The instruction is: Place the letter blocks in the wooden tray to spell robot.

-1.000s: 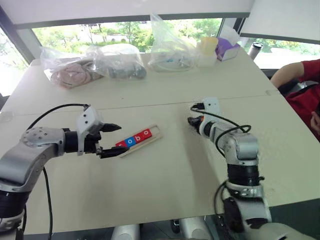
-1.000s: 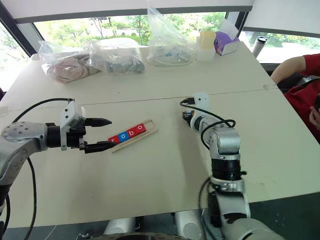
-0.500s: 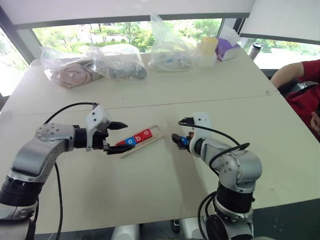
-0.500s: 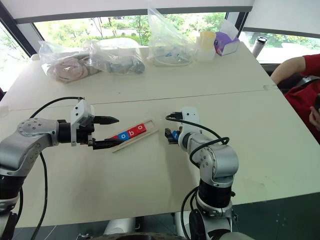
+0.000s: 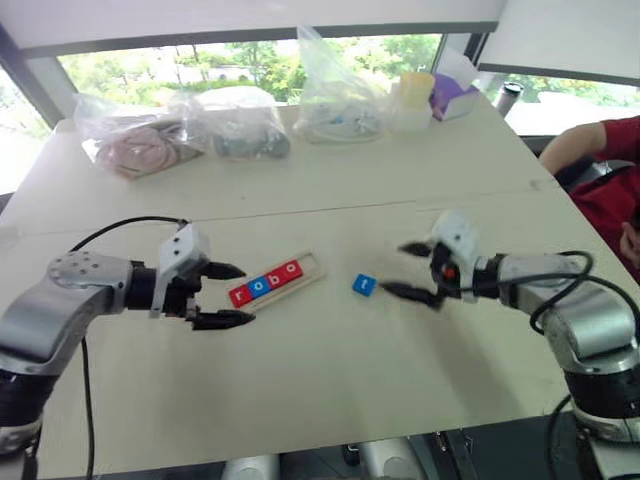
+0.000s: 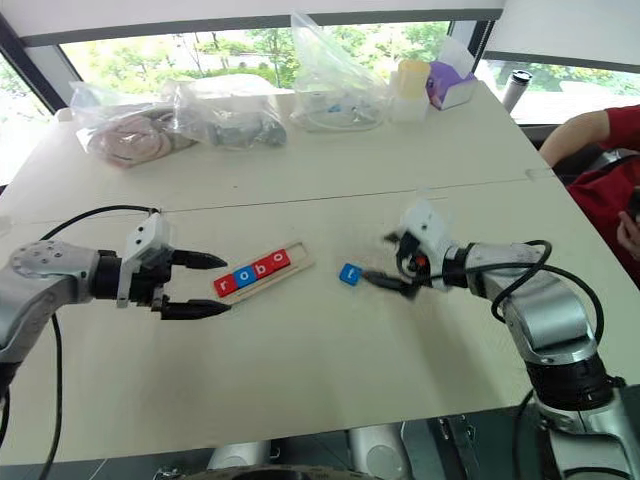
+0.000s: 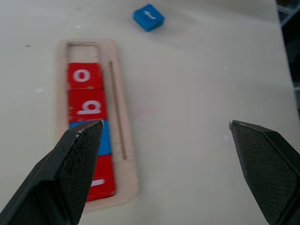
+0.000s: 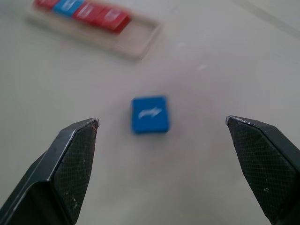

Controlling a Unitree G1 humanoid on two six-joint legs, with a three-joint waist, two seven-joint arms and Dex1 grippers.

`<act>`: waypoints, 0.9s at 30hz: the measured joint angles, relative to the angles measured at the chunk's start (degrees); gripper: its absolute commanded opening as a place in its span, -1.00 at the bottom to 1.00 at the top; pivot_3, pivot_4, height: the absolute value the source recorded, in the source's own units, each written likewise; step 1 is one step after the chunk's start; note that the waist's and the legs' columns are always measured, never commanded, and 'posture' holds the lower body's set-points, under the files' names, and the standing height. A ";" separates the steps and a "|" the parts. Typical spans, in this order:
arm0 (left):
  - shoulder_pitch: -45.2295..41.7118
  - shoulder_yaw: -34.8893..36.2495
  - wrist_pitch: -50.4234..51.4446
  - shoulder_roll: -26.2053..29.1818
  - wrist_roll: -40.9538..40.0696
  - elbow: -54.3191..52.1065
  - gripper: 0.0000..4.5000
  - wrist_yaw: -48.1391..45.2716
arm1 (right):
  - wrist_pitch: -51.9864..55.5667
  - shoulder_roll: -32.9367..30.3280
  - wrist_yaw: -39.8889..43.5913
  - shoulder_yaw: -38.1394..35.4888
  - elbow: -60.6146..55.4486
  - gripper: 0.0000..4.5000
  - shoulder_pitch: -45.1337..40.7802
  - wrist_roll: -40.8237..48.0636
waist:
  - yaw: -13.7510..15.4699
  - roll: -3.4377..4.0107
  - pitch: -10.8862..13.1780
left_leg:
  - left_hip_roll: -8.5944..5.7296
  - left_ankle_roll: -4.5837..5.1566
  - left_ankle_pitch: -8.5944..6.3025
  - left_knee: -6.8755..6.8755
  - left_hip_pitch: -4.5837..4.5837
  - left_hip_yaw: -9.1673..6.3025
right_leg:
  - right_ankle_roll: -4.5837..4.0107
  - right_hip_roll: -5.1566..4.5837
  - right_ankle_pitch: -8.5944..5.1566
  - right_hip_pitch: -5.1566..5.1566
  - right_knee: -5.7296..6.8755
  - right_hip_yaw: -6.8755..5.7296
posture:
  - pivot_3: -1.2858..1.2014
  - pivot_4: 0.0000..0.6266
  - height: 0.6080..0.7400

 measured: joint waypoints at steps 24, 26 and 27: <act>8.88 6.22 3.31 0.55 -0.95 -5.42 1.00 7.59 | -17.96 11.62 -2.83 6.06 19.20 -0.48 -4.63 -7.45 | 1.16 -0.06 0.02 | -0.01 -0.13 0.07 0.18 0.04 0.00 | -0.32 -0.01 0.14 -0.01 0.22 0.02 | 0.03 -0.52 1.00; 8.70 6.22 3.32 0.55 -0.95 -5.36 1.00 7.51 | -19.14 13.17 -1.06 6.34 21.04 -0.48 -8.22 -7.09 | 0.94 -0.05 0.03 | 0.00 -0.14 0.08 0.18 0.07 0.03 | -0.35 0.01 0.19 -0.03 0.24 0.02 | 0.03 -0.52 1.00; 8.27 6.14 3.34 0.50 -0.95 -5.26 1.00 7.47 | -20.56 14.54 0.53 6.84 23.49 -0.48 -12.12 -7.11 | 0.75 -0.05 0.04 | 0.00 -0.16 0.09 0.18 0.08 0.02 | -0.39 0.03 0.22 -0.03 0.25 0.02 | 0.03 -0.52 1.00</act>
